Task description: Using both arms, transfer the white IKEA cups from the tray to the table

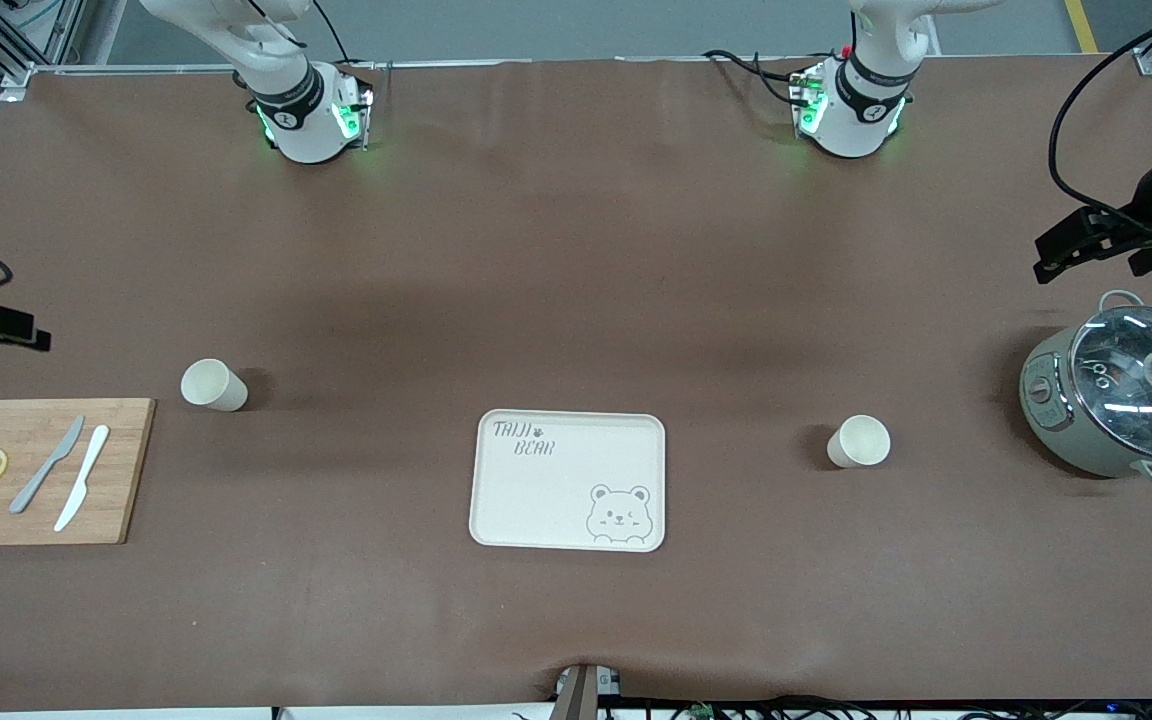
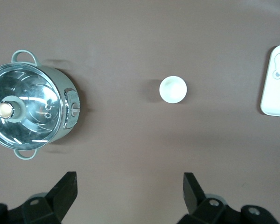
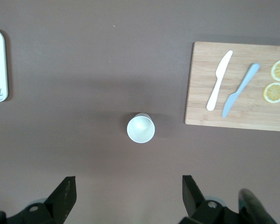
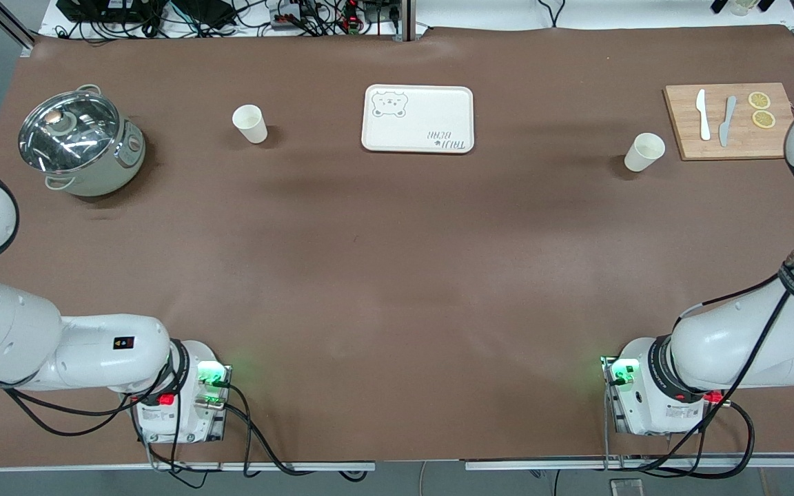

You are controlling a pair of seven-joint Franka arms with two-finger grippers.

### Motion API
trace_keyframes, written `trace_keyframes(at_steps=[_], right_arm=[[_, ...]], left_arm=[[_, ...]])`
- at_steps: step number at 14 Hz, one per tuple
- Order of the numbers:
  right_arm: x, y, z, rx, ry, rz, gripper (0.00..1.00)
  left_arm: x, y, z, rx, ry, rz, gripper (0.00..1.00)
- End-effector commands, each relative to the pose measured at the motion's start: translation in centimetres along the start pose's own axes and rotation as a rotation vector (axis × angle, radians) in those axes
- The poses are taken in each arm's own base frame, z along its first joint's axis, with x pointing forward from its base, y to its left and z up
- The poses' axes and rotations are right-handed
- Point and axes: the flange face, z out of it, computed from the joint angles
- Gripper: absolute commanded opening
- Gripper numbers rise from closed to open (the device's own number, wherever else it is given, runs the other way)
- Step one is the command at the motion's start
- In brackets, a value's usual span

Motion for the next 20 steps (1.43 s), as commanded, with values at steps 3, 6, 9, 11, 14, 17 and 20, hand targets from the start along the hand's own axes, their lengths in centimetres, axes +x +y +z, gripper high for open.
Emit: trace_keyframes(at_steps=[3,6,9,11,14,17,20], right_arm=[[-5.3,0.8,-4.3,-0.081,0.048,0.012,1.0],[-7.9,1.1,-5.8,-0.075,0.08,0.019,1.0],[-9.6,1.1,-5.7,-0.063,0.094,0.019,1.0],[-9.8,0.6,-6.1,-0.067,0.113,0.002,1.0],[-9.9,0.2,-6.0,-0.056,0.111,-0.012,1.0],[-9.9,0.0,-6.2,-0.055,0.113,-0.013,1.0],[-9.9,0.0,-6.2,-0.055,0.115,-0.014,1.0]], left_arm=[[-1.1,0.6,-1.5,-0.026,-0.009,0.034,1.0],[-1.7,1.2,-1.1,-0.023,-0.053,0.045,1.0],[-2.0,1.7,-1.4,-0.025,-0.057,0.045,1.0],[-2.1,1.1,-1.4,-0.025,-0.066,0.044,1.0],[-2.1,1.8,-1.4,-0.025,-0.066,0.046,1.0],[-1.9,1.9,-1.1,-0.024,-0.072,0.058,1.0],[-2.0,2.1,-1.1,-0.025,-0.072,0.049,1.0]])
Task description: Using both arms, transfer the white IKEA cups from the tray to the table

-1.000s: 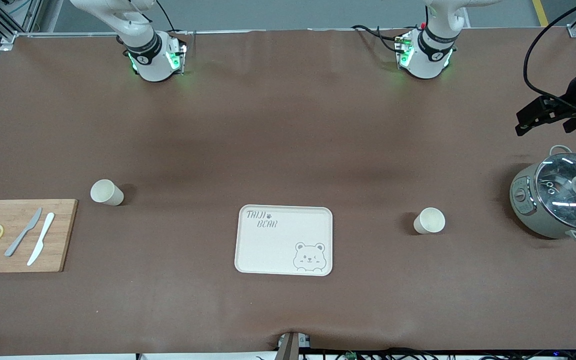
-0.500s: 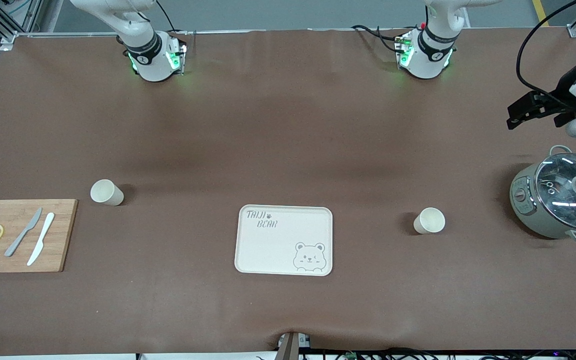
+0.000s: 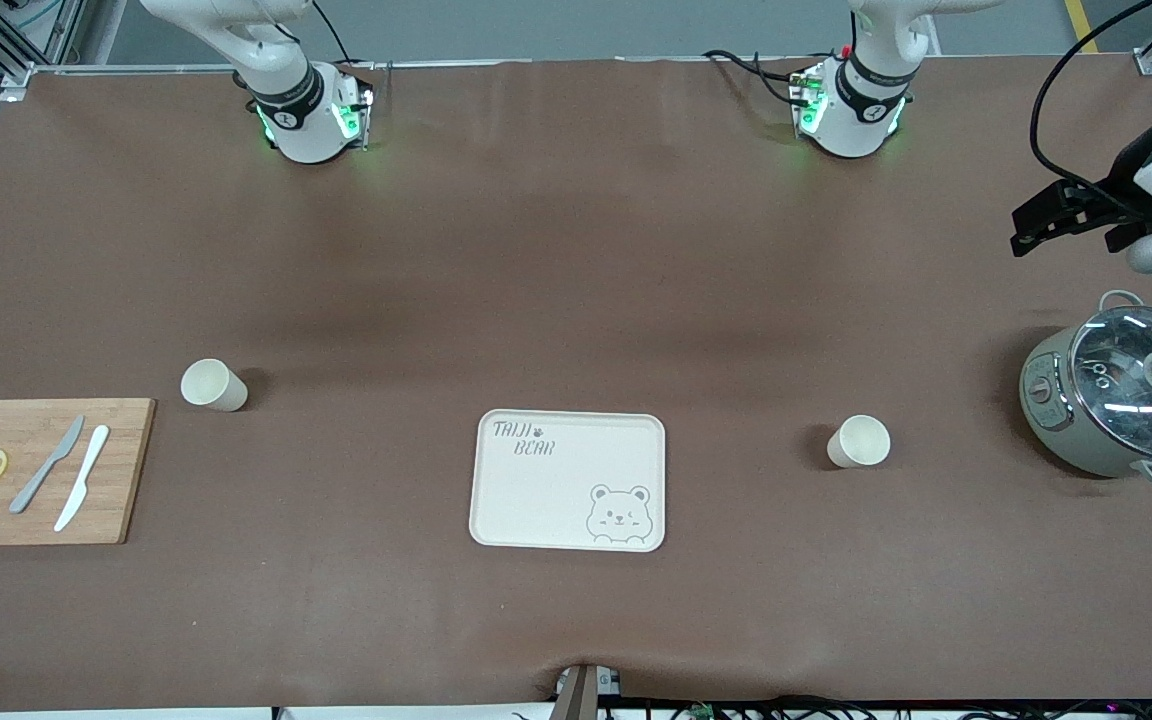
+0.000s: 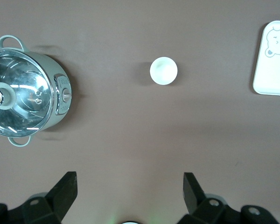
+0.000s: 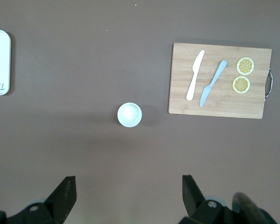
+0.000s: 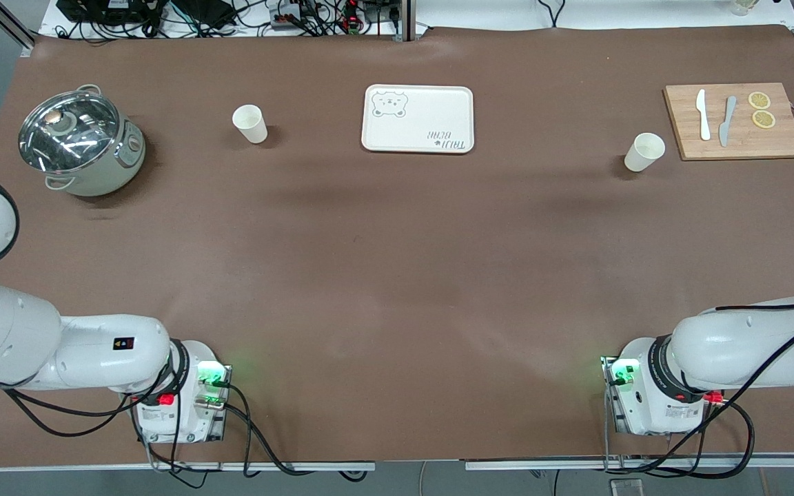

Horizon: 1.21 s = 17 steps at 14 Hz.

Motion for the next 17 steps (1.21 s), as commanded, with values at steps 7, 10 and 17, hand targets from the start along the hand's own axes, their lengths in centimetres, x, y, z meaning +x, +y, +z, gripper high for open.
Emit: trace_keyframes(at_steps=[7,10,17], right_arm=[[-0.6,-1.0,-0.5,-0.005,0.012,-0.031,1.0],[-0.4,-2.1,-0.7,-0.007,0.015,-0.052,1.0],[-0.6,-5.3,-1.3,-0.021,0.016,-0.092,1.0]], left_arm=[[-1.2,2.3,-1.0,-0.017,-0.015,0.06,1.0],[-1.0,2.9,-1.2,-0.002,-0.009,0.061,1.0],[-1.7,2.5,-1.8,0.002,-0.002,0.07,1.0]])
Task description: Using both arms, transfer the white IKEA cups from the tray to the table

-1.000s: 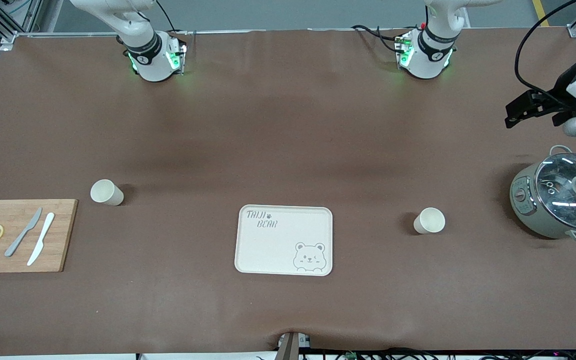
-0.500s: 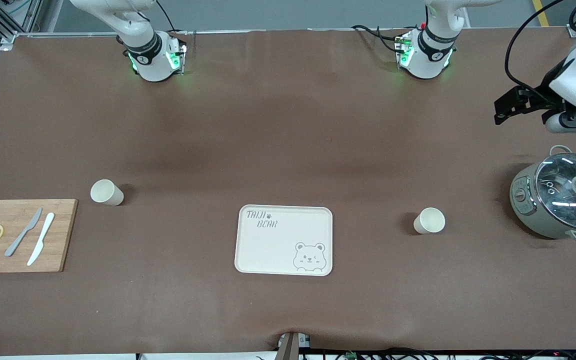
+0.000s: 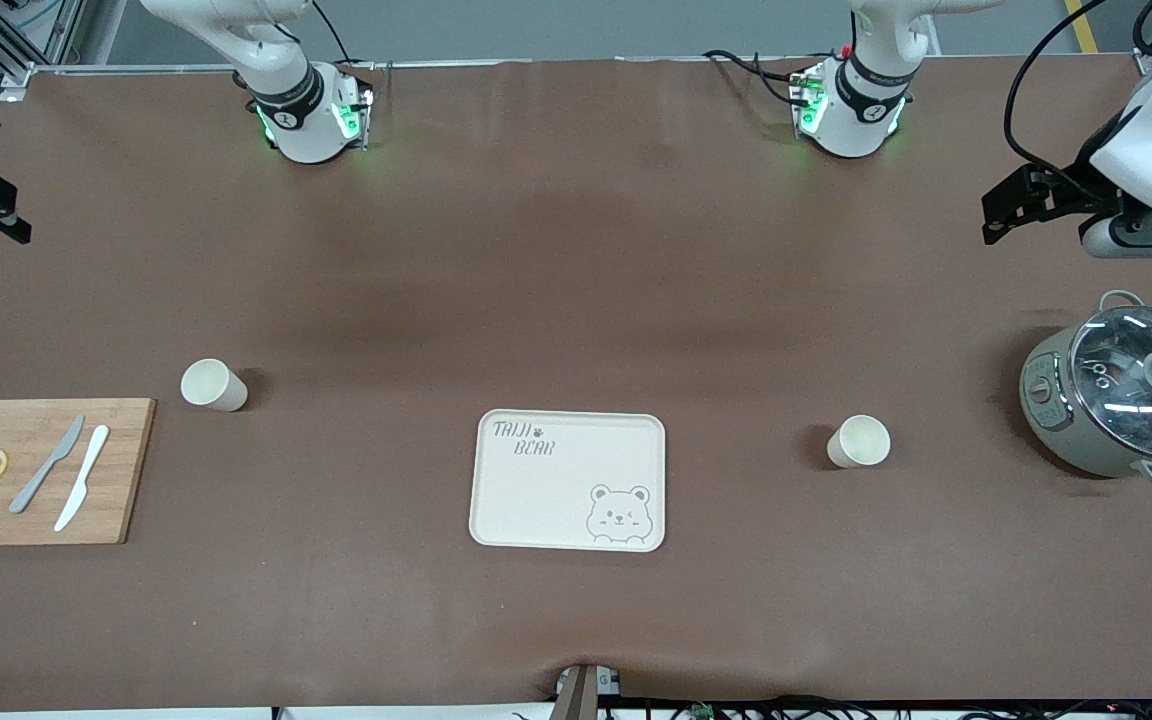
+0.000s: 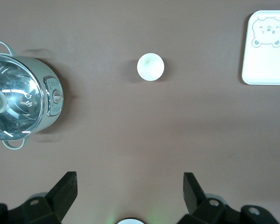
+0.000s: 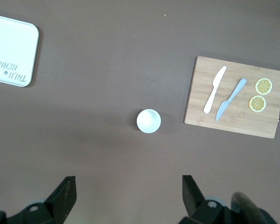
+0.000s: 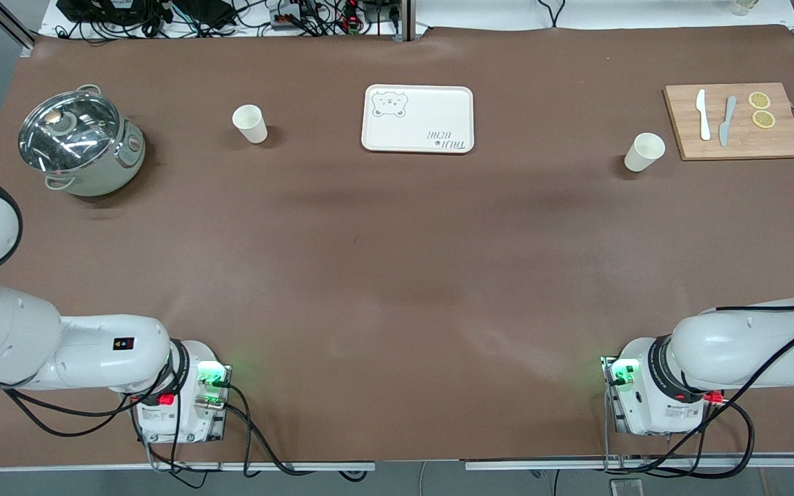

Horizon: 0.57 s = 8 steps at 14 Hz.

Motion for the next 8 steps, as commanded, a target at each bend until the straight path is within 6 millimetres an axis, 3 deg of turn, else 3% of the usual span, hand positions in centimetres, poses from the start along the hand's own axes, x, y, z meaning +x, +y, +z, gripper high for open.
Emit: trace_keyframes(at_steps=[1,4,8], right_arm=[[-1.3,1.0,-0.3,-0.017,-0.003,0.021,1.0],[-1.4,1.5,-0.1,-0.015,-0.009,0.03,1.0],[-1.3,1.7,-0.1,-0.016,-0.008,0.033,1.0]], left_arm=[[-1.1,-0.9,-0.7,0.001,-0.004,0.006,1.0],[-1.6,-3.8,-1.0,-0.01,0.015,0.014,1.0],[-2.8,-4.2,-1.7,0.001,0.018,0.013,1.0]])
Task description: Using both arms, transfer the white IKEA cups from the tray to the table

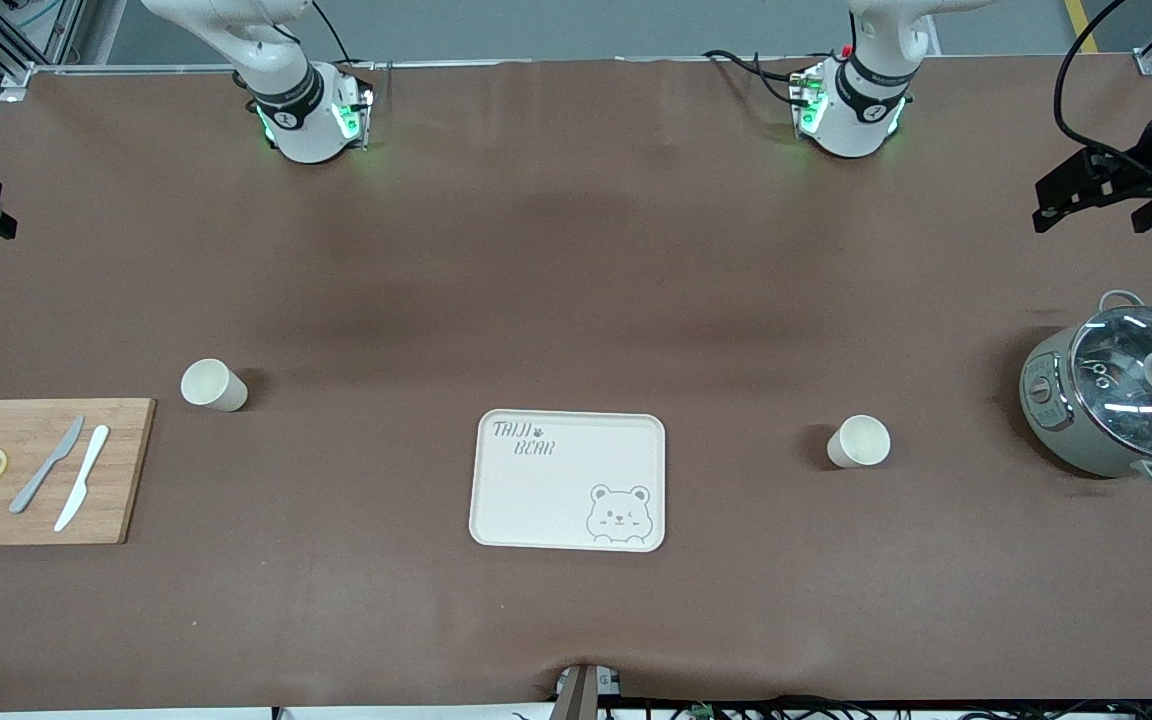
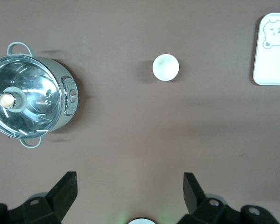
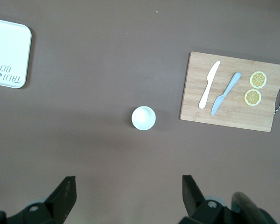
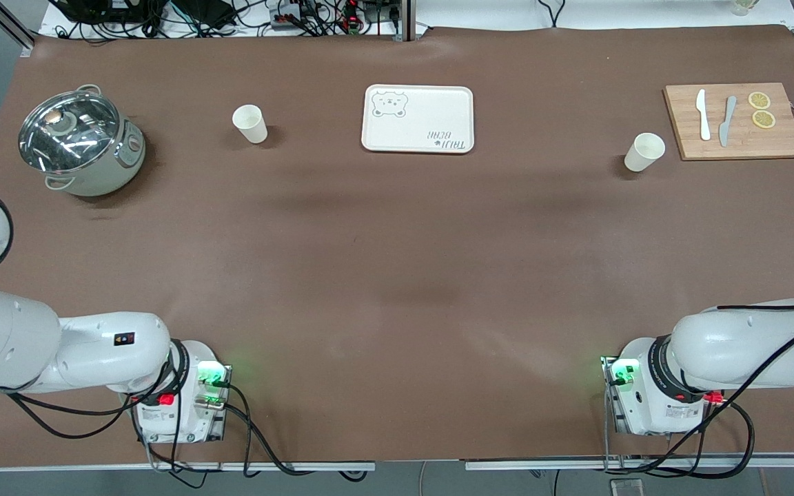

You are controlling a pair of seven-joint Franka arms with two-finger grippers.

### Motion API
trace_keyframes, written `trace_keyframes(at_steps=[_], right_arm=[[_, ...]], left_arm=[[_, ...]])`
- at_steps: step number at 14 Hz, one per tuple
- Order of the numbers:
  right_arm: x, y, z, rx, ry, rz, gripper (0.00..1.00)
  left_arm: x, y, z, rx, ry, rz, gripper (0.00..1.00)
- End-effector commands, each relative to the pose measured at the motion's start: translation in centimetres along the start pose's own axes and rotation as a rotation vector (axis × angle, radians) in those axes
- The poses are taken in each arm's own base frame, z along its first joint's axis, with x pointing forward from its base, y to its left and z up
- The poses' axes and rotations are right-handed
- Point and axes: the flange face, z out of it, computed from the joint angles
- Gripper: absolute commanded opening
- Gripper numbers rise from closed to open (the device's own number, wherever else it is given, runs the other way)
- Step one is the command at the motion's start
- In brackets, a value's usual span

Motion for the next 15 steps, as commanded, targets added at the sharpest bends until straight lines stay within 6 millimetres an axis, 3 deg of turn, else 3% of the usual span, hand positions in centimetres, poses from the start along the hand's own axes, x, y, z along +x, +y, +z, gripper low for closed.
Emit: trace_keyframes(at_steps=[1,4,10,15], right_arm=[[-0.8,0.1,-0.2,-0.016,-0.005,0.002,1.0],[-0.7,0.1,-0.3,-0.017,-0.001,0.002,1.0],[-1.0,0.9,0.0,-0.003,-0.018,0.021,1.0],[-1.1,0.9,0.2,0.0,-0.028,0.023,1.0]], left_arm=[[-1.4,0.1,-0.3,-0.004,-0.003,0.014,1.0],[-0.9,0.9,0.1,-0.005,-0.004,0.028,1.0],[-0.4,-0.1,-0.7,-0.017,0.016,0.01,1.0],[0.2,-0.2,0.5,-0.011,-0.014,0.007,1.0]])
